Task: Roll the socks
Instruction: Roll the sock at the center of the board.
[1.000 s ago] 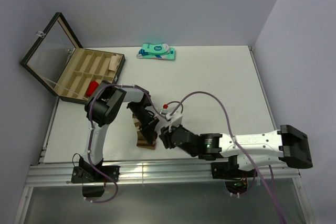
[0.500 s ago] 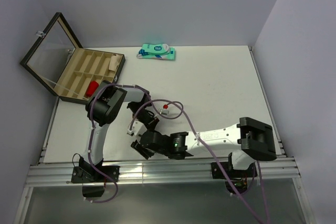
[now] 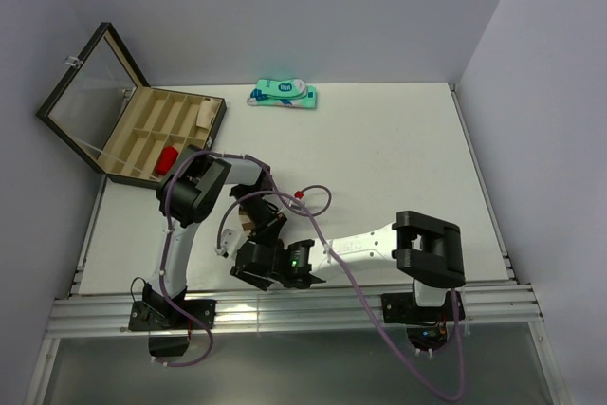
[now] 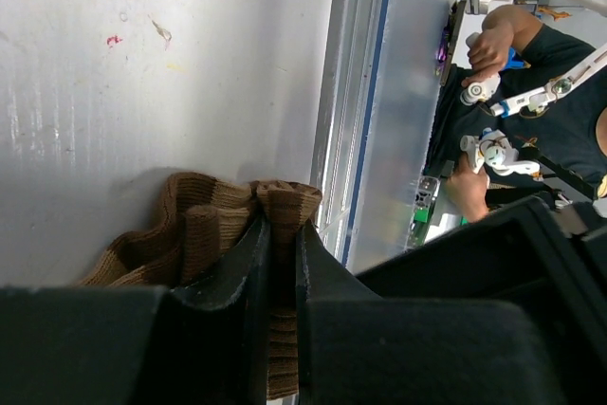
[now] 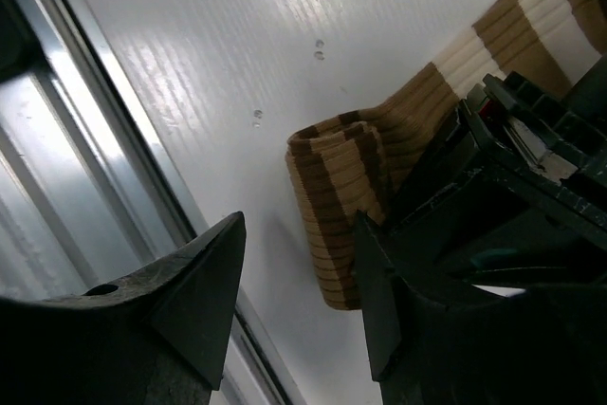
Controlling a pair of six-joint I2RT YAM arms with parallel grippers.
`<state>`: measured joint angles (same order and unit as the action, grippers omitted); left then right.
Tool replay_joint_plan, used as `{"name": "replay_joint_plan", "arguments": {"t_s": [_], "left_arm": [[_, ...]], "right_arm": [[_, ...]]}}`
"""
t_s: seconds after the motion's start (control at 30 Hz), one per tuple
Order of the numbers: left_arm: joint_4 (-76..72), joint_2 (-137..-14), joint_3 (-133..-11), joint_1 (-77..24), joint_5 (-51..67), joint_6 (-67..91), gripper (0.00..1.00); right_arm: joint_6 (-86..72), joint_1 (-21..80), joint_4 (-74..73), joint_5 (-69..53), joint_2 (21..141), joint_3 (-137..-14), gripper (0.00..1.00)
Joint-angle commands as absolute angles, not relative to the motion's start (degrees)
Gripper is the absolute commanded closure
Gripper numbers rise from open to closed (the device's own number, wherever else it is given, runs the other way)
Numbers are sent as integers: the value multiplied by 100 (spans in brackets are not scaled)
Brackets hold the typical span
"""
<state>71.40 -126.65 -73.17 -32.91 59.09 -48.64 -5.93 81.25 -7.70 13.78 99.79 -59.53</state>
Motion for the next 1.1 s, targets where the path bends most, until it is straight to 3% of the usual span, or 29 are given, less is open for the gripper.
{"name": "replay_joint_plan", "arguments": {"t_s": [0.0, 0.53, 0.7, 0.73, 0.8, 1.07], "left_arm": [[7075, -12779, -7427, -3278, 5766, -5159, 100], [7479, -12788, -7515, -3278, 5827, -5484, 99], [7471, -12718, -7488, -3278, 5845, -5493, 96], [7453, -12692, -7488, -3278, 5862, -5484, 95], [7261, -12630, -7488, -3270, 5862, -5301, 90], [7110, -12410, -7813, -3147, 5880, -4983, 75]], "right_arm": [[-387, 8139, -975, 1731, 10125, -6231, 43], [-281, 8139, -1160, 2434, 10925, -6302, 47], [-316, 8112, -1248, 2558, 11144, -6363, 65], [-325, 8121, -1222, 2549, 11136, -6346, 74], [-343, 8095, -1178, 2453, 11092, -6267, 82], [-413, 8007, -1151, 2277, 11004, -6196, 89]]}}
